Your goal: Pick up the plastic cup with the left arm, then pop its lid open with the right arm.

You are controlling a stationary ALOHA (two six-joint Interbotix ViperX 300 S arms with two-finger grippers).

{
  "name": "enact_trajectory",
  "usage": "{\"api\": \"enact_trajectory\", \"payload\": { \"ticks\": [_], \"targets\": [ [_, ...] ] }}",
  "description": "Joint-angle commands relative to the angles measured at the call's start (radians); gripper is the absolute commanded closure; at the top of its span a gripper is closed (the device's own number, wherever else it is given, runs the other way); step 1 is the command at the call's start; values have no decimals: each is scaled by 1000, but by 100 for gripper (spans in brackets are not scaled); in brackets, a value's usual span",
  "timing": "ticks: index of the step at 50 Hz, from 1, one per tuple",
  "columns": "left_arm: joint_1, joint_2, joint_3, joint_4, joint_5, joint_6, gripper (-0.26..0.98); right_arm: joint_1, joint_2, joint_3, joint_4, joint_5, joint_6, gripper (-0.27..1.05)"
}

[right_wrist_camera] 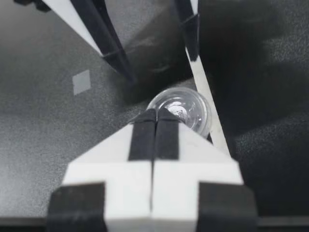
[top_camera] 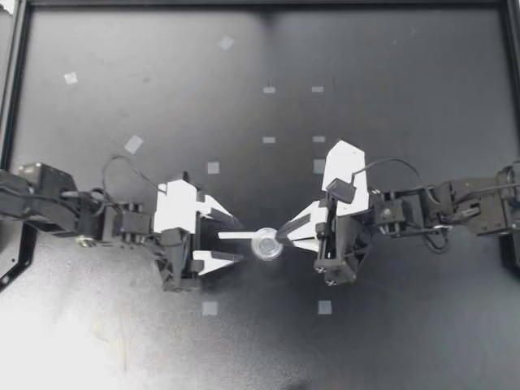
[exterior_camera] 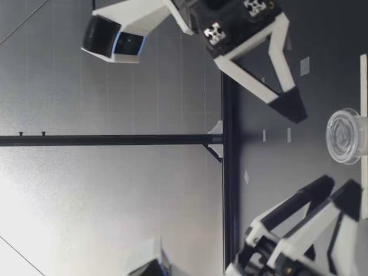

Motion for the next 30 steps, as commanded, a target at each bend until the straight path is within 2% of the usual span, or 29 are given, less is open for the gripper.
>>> {"api": "enact_trajectory", "payload": {
  "ticks": [1, 30],
  "targets": [
    [-5, 3, -29, -2, -2, -2, 10, 6, -5, -18, -3, -18, 6, 90],
    [-12, 71, -89, -2, -5, -2, 10, 14, 44, -35, -3, -34, 11, 90]
  ]
}}
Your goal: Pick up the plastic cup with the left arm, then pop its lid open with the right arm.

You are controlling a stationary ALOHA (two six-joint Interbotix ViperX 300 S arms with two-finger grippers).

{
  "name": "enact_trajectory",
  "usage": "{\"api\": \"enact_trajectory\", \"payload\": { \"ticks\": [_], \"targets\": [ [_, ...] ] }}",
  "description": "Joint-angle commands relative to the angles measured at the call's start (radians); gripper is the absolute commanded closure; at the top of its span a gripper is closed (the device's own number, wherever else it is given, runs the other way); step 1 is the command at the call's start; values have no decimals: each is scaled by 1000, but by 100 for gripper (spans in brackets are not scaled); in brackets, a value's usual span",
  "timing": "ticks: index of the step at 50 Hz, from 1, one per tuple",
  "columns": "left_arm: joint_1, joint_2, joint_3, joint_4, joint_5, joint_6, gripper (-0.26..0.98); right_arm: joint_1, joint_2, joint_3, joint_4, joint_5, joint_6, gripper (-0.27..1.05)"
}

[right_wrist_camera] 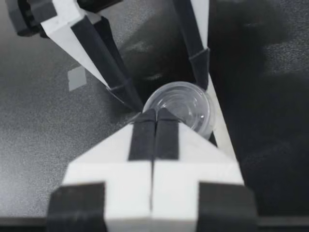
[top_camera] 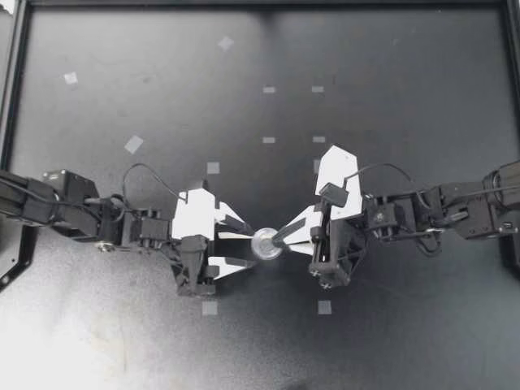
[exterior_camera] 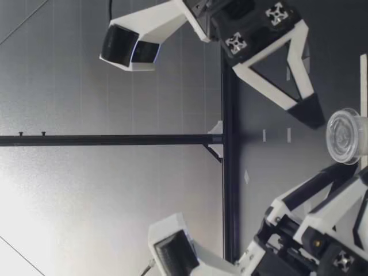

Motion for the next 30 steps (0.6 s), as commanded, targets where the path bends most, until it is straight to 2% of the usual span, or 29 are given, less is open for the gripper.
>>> {"api": "enact_trajectory", "payload": {
  "ticks": [1, 30],
  "targets": [
    [-3, -12, -20, -2, -9, 0, 10, 6, -6, -17, 0, -9, 0, 90],
    [-3, 28, -52, -2, -23, 3, 10, 6, 8, -14, 0, -5, 12, 90]
  ]
}}
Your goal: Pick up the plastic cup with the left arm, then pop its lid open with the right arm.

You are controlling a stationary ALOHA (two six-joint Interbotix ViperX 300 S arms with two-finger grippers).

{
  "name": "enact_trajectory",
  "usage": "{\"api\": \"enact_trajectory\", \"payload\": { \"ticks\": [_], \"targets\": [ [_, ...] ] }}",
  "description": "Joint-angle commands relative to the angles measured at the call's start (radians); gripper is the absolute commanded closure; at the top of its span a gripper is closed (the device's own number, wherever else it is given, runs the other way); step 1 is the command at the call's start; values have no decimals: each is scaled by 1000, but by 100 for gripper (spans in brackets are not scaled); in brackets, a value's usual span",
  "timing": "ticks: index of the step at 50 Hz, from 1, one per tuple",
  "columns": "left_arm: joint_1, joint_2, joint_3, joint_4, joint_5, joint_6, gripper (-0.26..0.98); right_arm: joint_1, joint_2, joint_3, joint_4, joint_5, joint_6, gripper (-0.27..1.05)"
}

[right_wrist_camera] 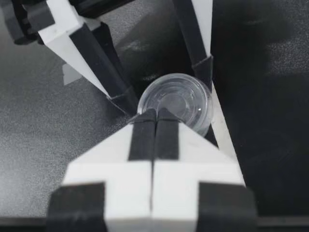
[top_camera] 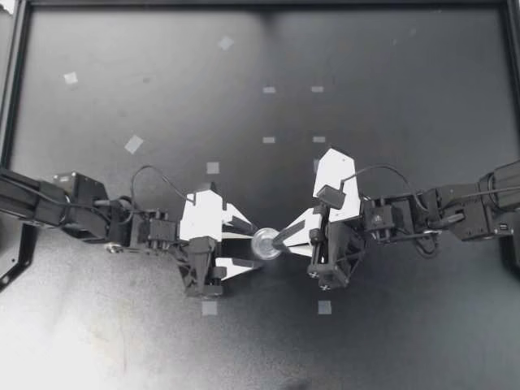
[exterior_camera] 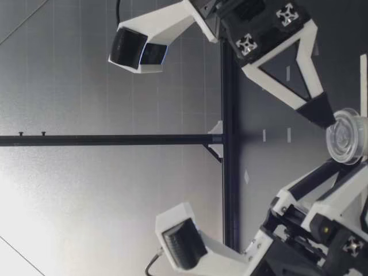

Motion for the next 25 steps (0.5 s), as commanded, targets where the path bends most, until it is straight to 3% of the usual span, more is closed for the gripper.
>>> {"api": "enact_trajectory", "payload": {
  "ticks": [1, 25],
  "targets": [
    [0, -12, -20, -2, -11, 2, 10, 5, -8, -14, 0, -3, 2, 90],
    [-2, 2, -32, -2, -26, 3, 10, 5, 3, 8, 0, 6, 40, 90]
  ]
}}
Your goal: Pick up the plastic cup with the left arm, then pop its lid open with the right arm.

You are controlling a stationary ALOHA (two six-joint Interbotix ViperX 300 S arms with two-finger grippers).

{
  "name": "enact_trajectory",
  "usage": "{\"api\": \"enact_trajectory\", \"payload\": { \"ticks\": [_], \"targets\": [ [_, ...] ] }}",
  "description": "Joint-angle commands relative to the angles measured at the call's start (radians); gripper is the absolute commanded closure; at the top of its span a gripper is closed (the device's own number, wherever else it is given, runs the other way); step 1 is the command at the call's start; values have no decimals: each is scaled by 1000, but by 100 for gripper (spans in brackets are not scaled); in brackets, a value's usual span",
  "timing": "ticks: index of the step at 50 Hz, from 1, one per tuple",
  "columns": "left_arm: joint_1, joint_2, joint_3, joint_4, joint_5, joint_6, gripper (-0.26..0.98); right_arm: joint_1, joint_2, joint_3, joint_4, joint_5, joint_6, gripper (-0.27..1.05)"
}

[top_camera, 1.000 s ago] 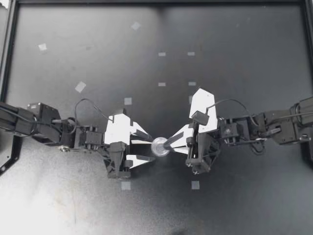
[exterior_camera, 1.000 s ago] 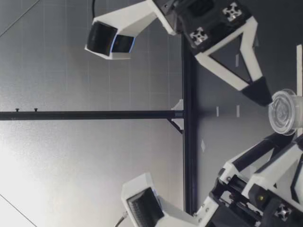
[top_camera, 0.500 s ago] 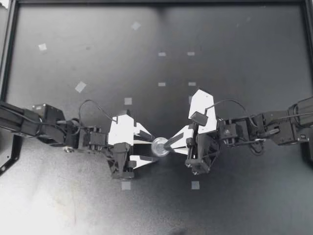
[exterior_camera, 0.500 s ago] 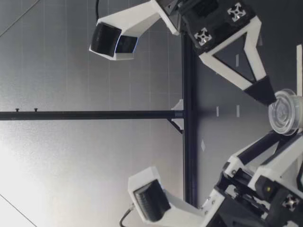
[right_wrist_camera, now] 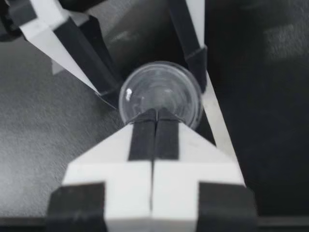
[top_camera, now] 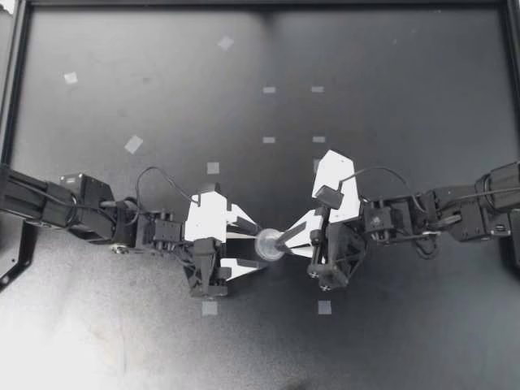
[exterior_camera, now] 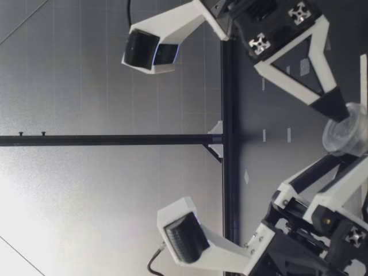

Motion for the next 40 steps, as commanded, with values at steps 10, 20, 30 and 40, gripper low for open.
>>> {"api": "enact_trajectory", "payload": {
  "ticks": [10, 20, 30, 40],
  "targets": [
    [-2, -15, -17, -2, -9, 0, 11, 5, -20, 9, 0, -3, 26, 90],
    [-2, -15, -34, -2, 21, 0, 11, 5, -20, 8, -2, -3, 25, 90],
    [-2, -11, -60, -2, 81, 2, 11, 5, -20, 6, 0, -3, 23, 90],
    [-2, -5, -75, -2, 97, -2, 14, 5, -18, 5, 0, -8, 21, 90]
  ]
}}
